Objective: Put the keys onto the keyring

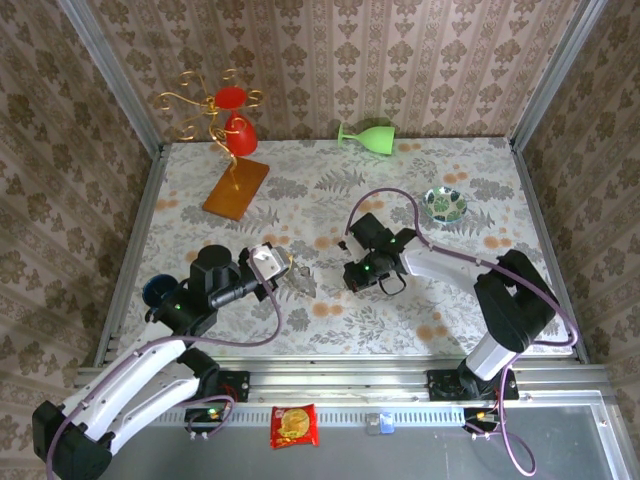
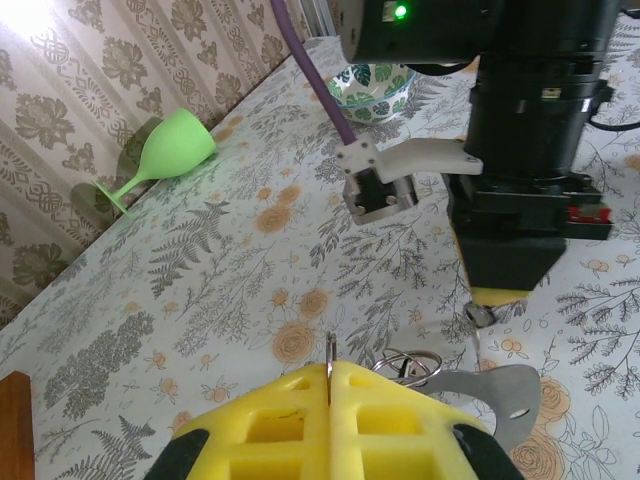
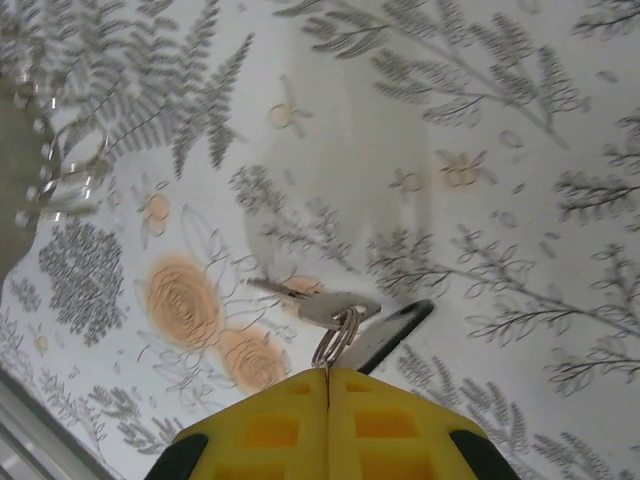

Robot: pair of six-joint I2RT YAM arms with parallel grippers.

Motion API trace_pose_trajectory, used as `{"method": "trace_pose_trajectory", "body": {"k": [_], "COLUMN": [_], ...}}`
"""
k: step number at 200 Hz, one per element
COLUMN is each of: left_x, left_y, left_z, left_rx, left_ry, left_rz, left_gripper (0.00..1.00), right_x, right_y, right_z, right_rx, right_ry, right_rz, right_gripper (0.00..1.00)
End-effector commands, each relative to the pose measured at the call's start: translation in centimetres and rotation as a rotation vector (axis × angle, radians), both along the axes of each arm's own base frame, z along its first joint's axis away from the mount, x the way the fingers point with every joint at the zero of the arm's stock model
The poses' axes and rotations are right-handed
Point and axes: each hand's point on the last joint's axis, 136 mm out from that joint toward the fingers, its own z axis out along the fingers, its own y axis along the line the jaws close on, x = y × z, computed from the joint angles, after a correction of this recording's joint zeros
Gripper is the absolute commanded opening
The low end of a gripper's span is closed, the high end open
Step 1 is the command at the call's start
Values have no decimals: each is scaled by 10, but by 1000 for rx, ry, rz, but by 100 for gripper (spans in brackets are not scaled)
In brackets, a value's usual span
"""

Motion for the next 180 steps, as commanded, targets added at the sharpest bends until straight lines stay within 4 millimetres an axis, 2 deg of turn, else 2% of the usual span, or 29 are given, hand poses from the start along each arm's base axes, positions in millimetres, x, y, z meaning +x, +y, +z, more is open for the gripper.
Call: {"method": "trace_pose_trajectory", "body": {"k": [1,60,180], "left_x": [0,0,1], "left_y": [-3,-4,-6], "left_z": [11,9,6], "left_rx": [-33,-29,-23], "left_ry": [-24,-21,-16], "left_rz": [-12,-18,-23], "left_gripper": [0,0,0], "right_x": [0,2,-12], "right_y": [-1,-17,-35], "right_z": [-3,-19,-41], "right_rx": [-9,-84,-182], "right_ry": [59,110,188], "right_rz": [-18,-63,-75], "right_gripper": [0,0,1]}}
